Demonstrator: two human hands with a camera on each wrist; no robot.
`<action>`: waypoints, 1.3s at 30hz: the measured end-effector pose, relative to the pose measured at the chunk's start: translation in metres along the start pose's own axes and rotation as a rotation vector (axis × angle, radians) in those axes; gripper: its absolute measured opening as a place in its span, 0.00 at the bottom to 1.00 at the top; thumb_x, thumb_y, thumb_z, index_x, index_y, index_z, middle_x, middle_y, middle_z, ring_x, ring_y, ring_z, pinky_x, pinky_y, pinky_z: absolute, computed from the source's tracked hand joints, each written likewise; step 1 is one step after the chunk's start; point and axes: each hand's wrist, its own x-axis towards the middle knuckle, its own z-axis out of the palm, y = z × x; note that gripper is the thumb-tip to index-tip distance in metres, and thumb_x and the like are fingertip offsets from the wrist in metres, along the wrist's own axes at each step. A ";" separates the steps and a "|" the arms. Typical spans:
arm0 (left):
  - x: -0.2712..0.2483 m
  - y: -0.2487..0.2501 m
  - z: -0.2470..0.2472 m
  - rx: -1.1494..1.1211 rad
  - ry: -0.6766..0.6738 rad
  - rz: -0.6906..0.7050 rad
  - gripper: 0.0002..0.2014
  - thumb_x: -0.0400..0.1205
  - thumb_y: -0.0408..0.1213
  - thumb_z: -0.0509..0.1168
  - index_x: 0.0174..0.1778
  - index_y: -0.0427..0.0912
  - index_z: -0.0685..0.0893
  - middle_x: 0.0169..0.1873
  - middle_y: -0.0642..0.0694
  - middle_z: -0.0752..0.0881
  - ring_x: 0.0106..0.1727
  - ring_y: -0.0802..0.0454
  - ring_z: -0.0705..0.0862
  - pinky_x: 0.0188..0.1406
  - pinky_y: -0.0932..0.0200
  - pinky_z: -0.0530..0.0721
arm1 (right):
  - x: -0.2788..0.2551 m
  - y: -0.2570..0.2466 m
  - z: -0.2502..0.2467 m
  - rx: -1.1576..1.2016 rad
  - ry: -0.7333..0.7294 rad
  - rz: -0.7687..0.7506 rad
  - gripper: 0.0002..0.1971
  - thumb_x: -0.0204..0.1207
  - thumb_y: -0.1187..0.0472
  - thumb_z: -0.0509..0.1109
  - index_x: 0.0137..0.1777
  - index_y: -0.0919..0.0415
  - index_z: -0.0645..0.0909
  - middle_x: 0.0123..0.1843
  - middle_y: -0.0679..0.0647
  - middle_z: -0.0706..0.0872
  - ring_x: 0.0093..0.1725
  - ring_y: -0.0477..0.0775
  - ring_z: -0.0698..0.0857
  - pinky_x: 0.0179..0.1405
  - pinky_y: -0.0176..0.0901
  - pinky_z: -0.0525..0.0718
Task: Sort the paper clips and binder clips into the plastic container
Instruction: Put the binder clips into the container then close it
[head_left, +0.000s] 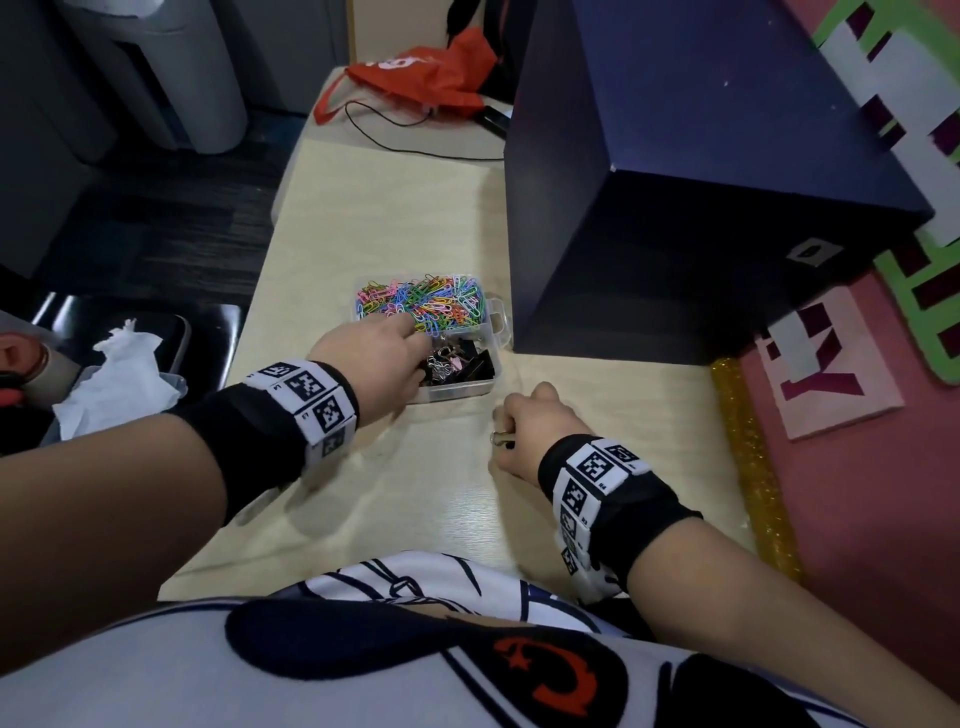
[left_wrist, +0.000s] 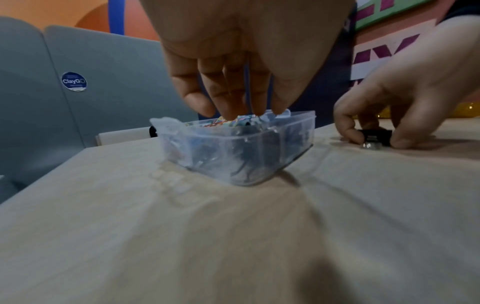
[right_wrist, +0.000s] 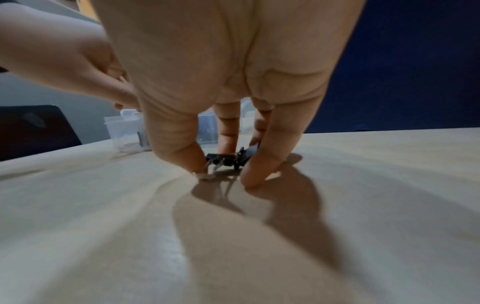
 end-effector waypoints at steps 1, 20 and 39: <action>-0.002 -0.001 0.001 0.017 -0.001 0.010 0.16 0.85 0.47 0.56 0.62 0.44 0.79 0.57 0.44 0.79 0.58 0.42 0.79 0.52 0.50 0.80 | 0.000 0.001 0.001 0.005 0.016 0.011 0.11 0.70 0.54 0.71 0.50 0.50 0.74 0.57 0.53 0.68 0.53 0.60 0.78 0.54 0.48 0.82; 0.009 -0.023 0.000 -0.123 0.095 -0.077 0.15 0.81 0.44 0.62 0.62 0.49 0.82 0.59 0.44 0.80 0.57 0.39 0.79 0.53 0.45 0.80 | 0.016 0.015 -0.025 0.198 0.228 0.102 0.04 0.75 0.61 0.68 0.47 0.52 0.79 0.59 0.53 0.71 0.50 0.55 0.81 0.52 0.39 0.79; 0.028 -0.026 -0.002 0.023 -0.157 -0.321 0.05 0.81 0.30 0.59 0.50 0.41 0.77 0.32 0.45 0.76 0.37 0.41 0.77 0.34 0.53 0.77 | 0.012 0.023 -0.009 0.147 0.105 0.163 0.19 0.73 0.59 0.72 0.61 0.55 0.71 0.61 0.57 0.70 0.53 0.61 0.82 0.51 0.47 0.82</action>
